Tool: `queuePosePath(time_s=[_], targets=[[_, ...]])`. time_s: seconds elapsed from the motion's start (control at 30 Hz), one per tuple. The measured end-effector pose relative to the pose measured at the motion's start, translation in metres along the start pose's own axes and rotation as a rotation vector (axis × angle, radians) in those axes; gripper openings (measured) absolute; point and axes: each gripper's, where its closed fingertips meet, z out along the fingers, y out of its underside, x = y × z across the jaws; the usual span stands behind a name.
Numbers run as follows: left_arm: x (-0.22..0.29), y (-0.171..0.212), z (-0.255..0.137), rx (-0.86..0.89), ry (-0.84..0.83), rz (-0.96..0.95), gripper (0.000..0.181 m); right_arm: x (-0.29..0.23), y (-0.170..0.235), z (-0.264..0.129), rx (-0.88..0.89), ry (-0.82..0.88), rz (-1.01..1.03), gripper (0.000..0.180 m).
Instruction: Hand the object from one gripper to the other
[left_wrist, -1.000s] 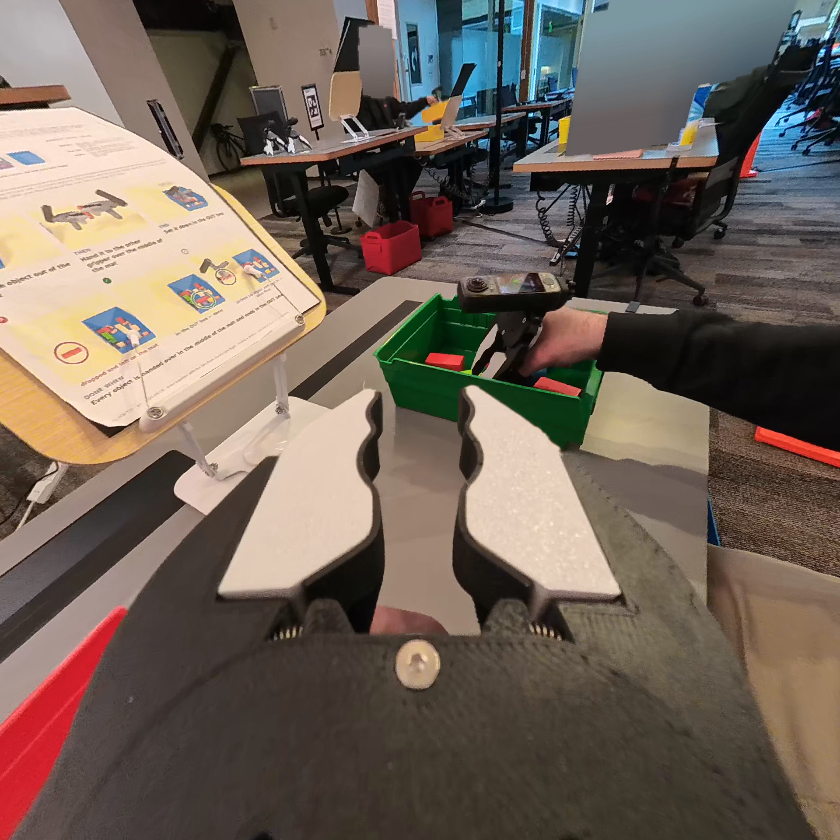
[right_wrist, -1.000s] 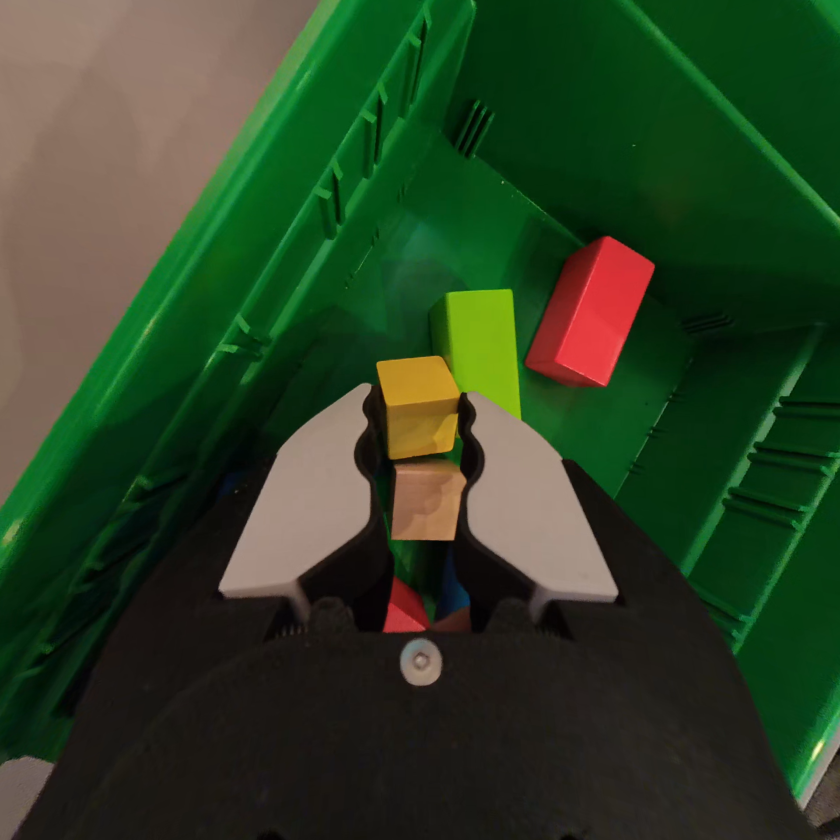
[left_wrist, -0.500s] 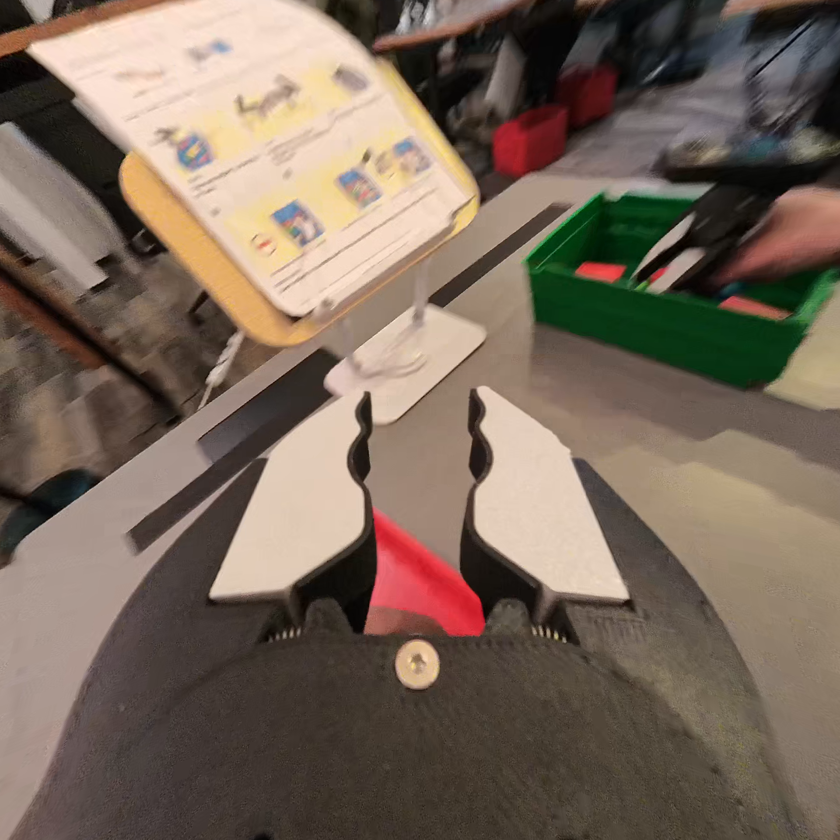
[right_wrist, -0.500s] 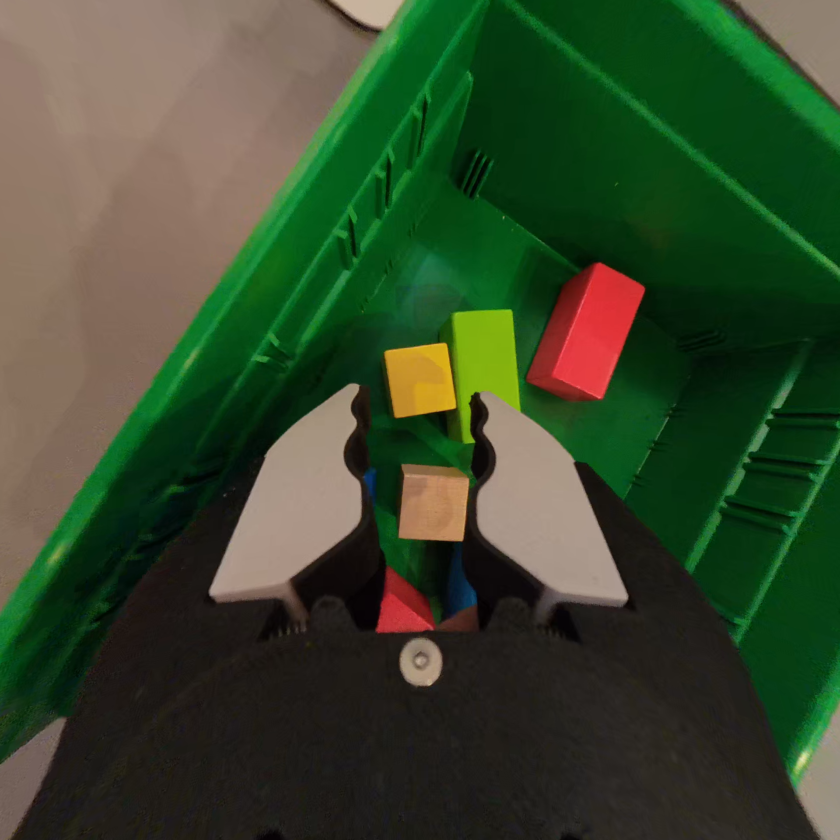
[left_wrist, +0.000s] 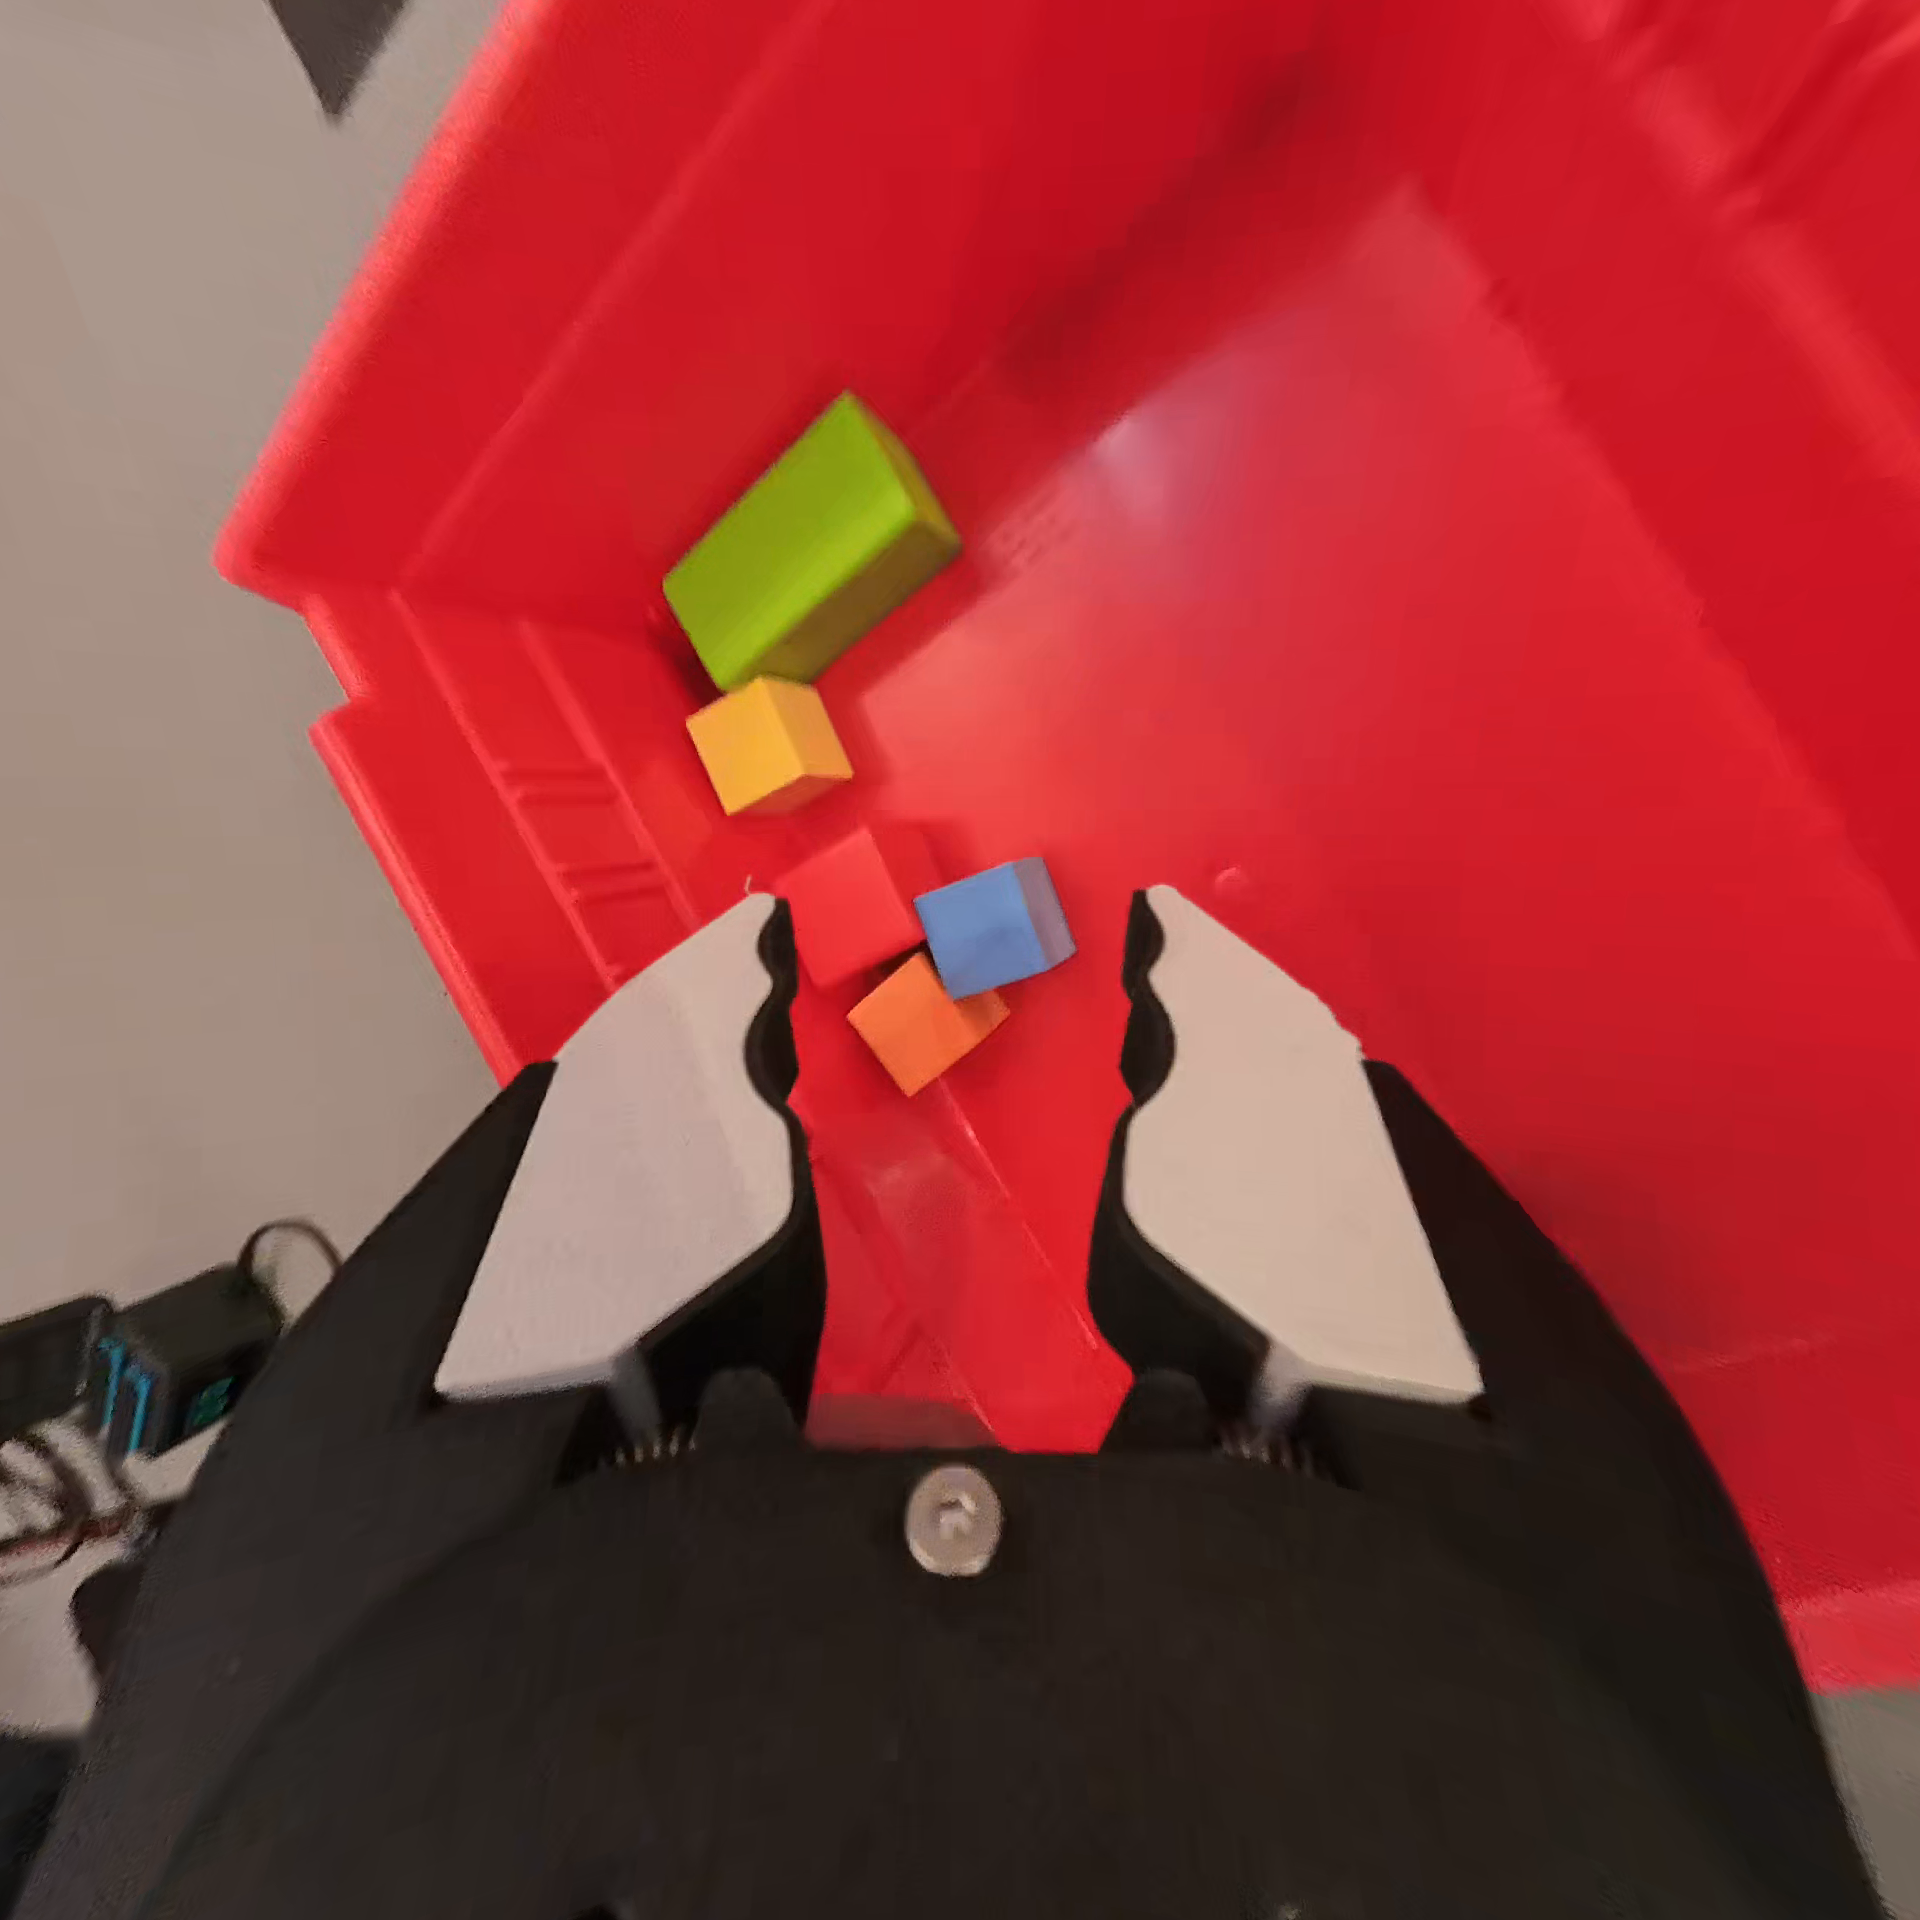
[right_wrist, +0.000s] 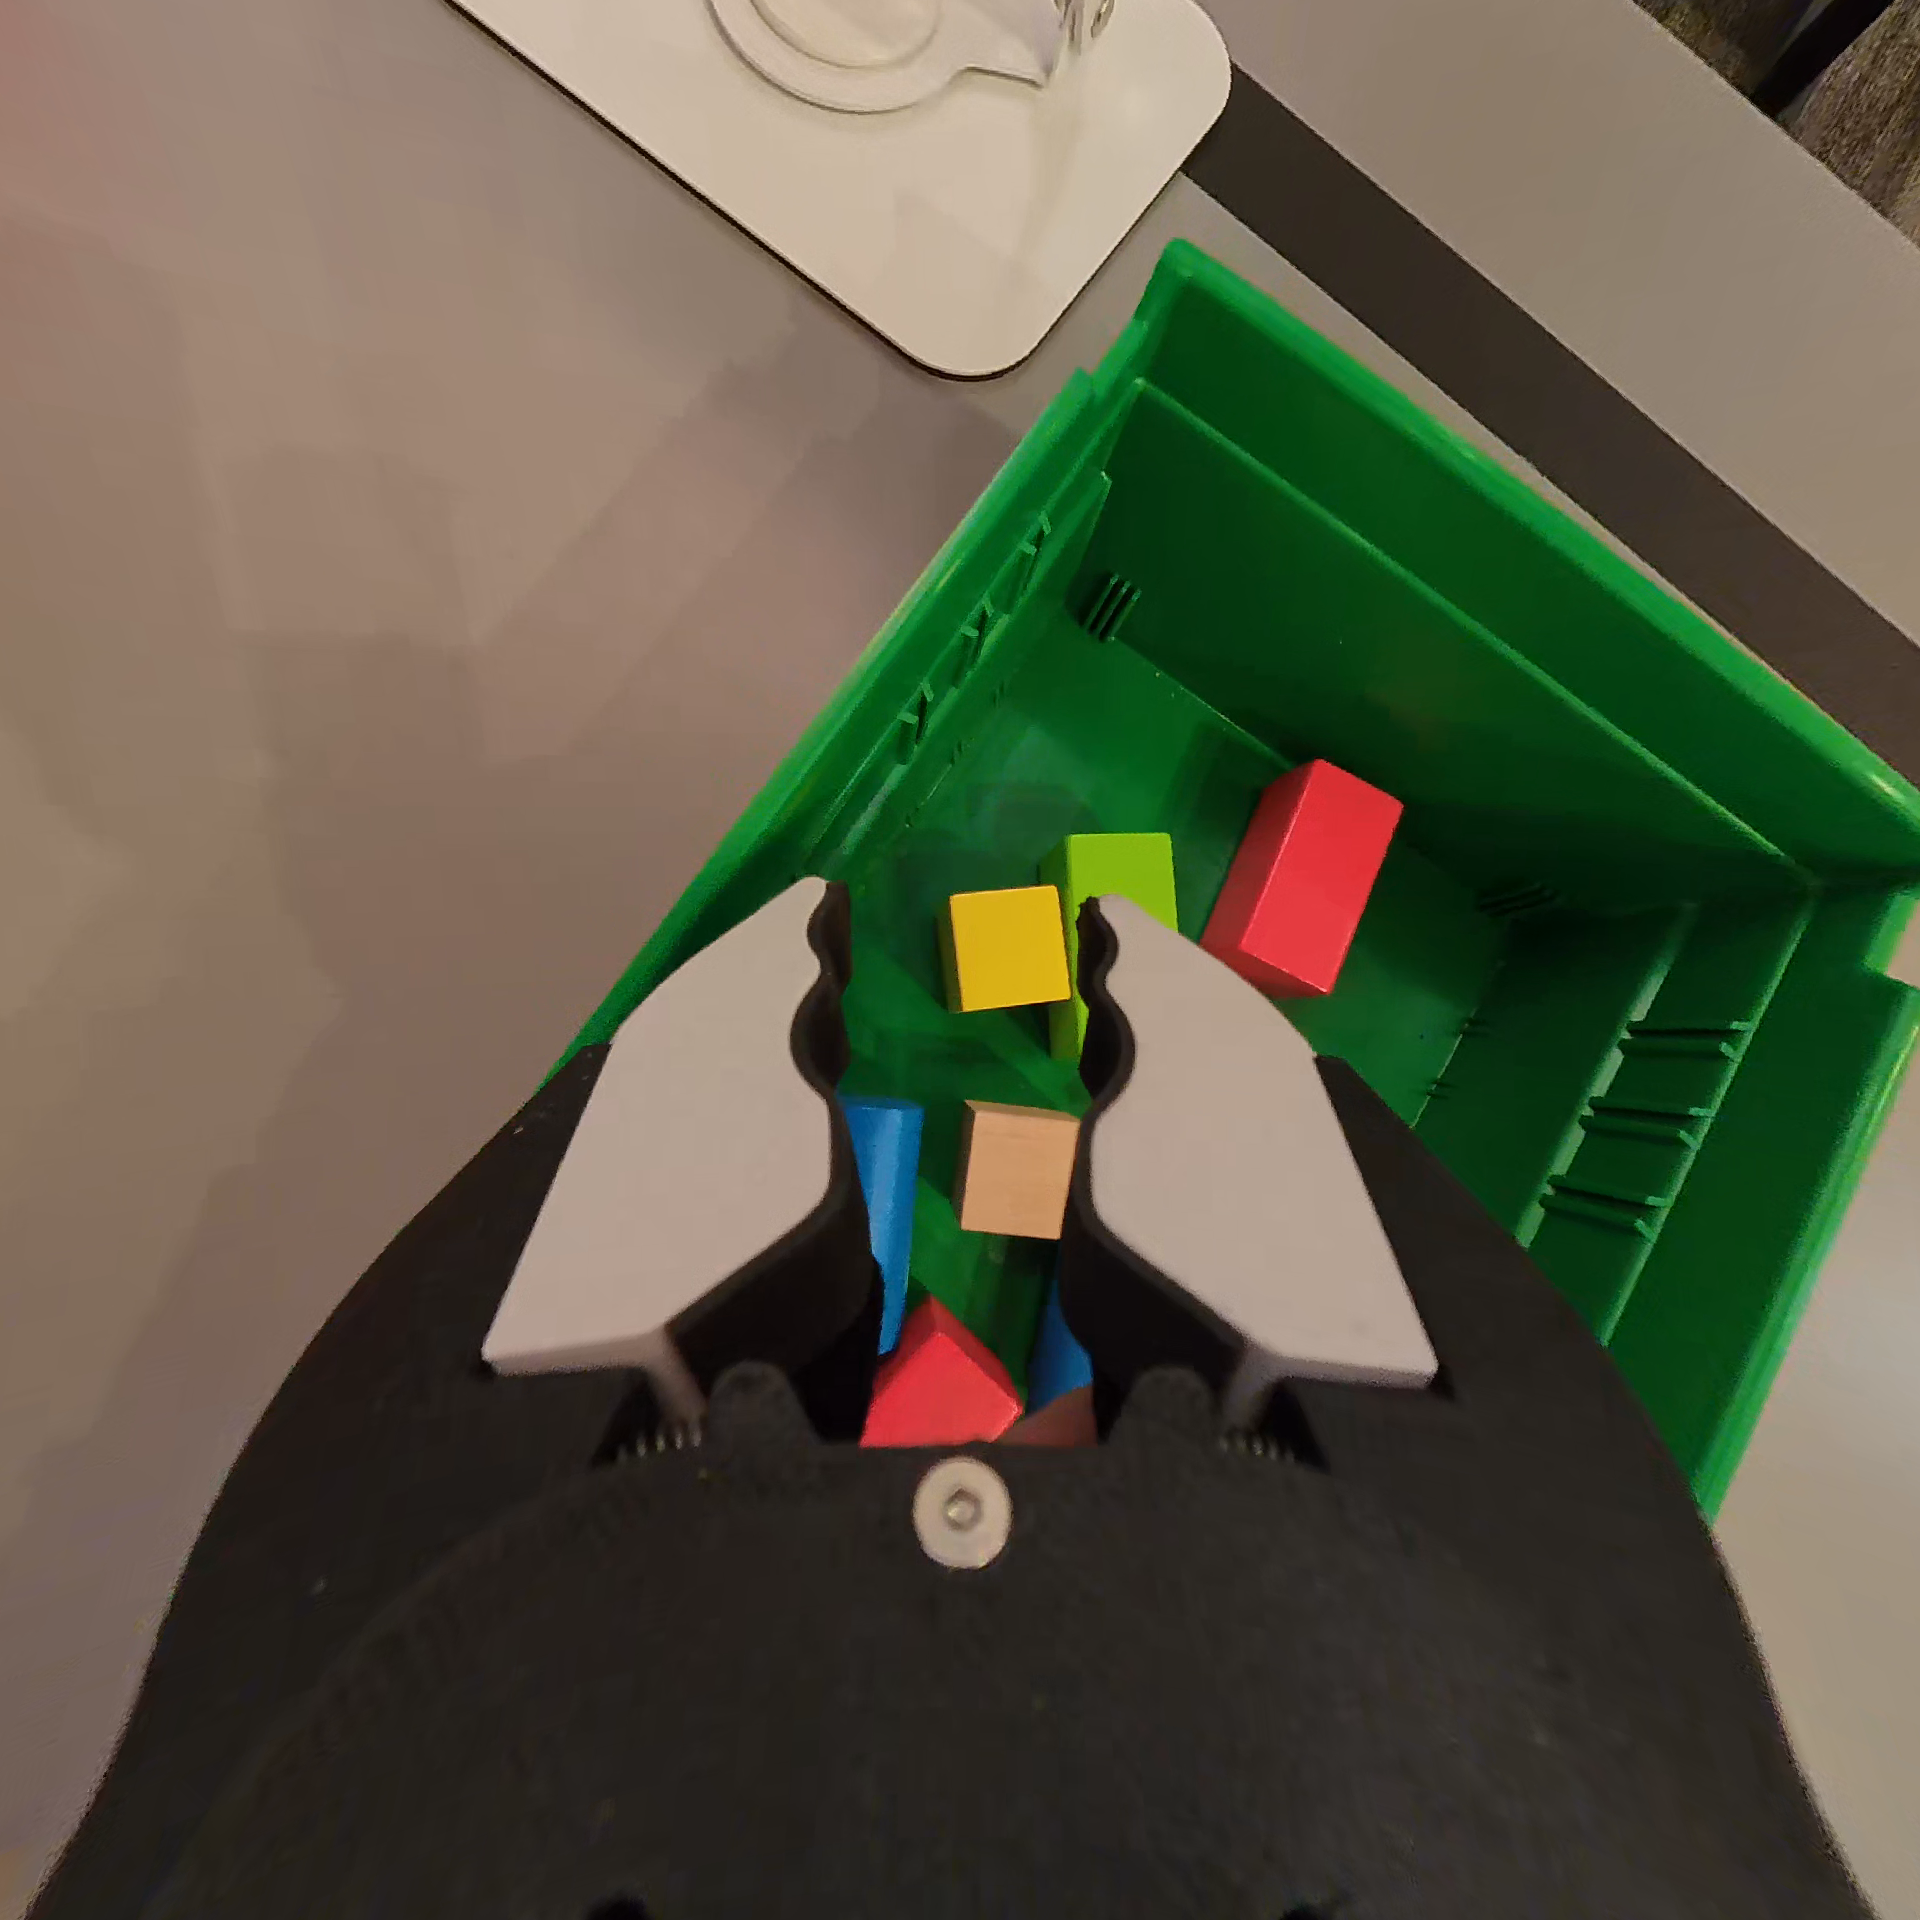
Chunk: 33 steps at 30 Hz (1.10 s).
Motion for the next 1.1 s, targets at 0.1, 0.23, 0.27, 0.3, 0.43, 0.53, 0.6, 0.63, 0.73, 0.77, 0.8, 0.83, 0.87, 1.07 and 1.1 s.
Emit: queuePosePath(time_s=[0.1,0.23,0.27,0.3,0.43,0.53,0.6,0.63,0.73,0.77,0.8,0.83,0.87,1.07,1.1], targets=[[0.004,0.012,0.014,-0.077,0.009,-0.034,0.053,-0.001,-0.003,-0.002,0.008,0.001,-0.005,0.042],[0.004,0.022,0.029,-0.131,-0.015,-0.049,0.055,-0.001,-0.004,-0.003,0.014,-0.001,-0.006,0.041],[0.003,0.025,0.033,-0.144,-0.025,-0.052,0.058,-0.001,-0.004,-0.003,0.016,-0.001,-0.006,0.041],[0.004,0.026,0.037,-0.142,-0.033,-0.055,0.061,-0.001,-0.005,-0.003,0.018,-0.002,-0.006,0.041],[0.002,0.018,0.043,-0.097,-0.072,-0.065,0.066,-0.002,-0.007,-0.004,0.026,-0.002,-0.009,0.041],[0.006,0.012,0.04,-0.052,-0.053,-0.051,0.058,-0.002,-0.008,-0.005,0.028,0.003,-0.012,0.041],[0.017,0.005,0.033,-0.017,0.019,-0.025,0.046,-0.002,-0.009,-0.005,0.03,0.003,-0.012,0.041],[0.022,0.003,0.03,-0.012,0.047,-0.01,0.042,-0.002,-0.009,-0.006,0.031,0.004,-0.012,0.041],[0.021,0.001,0.031,-0.002,0.04,0.003,0.052,-0.001,-0.01,-0.007,0.036,0.007,-0.012,0.041],[0.022,0.003,0.033,-0.013,0.039,0.0,0.058,-0.001,-0.01,-0.008,0.037,0.007,-0.013,0.041],[0.019,0.008,0.037,-0.037,0.012,0.005,0.066,-0.001,-0.011,-0.008,0.038,0.008,-0.013,0.041],[0.016,0.01,0.039,-0.045,-0.013,0.015,0.07,-0.001,-0.011,-0.008,0.039,0.007,-0.014,0.041],[0.016,0.01,0.039,-0.043,-0.019,0.022,0.068,-0.001,-0.011,-0.008,0.038,0.005,-0.015,0.041],[0.017,0.01,0.036,-0.011,-0.026,0.156,0.056,-0.002,-0.012,-0.008,0.04,0.005,-0.017,0.041],[0.016,0.009,0.034,-0.009,-0.027,0.157,0.046,-0.002,-0.012,-0.008,0.041,0.006,-0.017,0.041]])
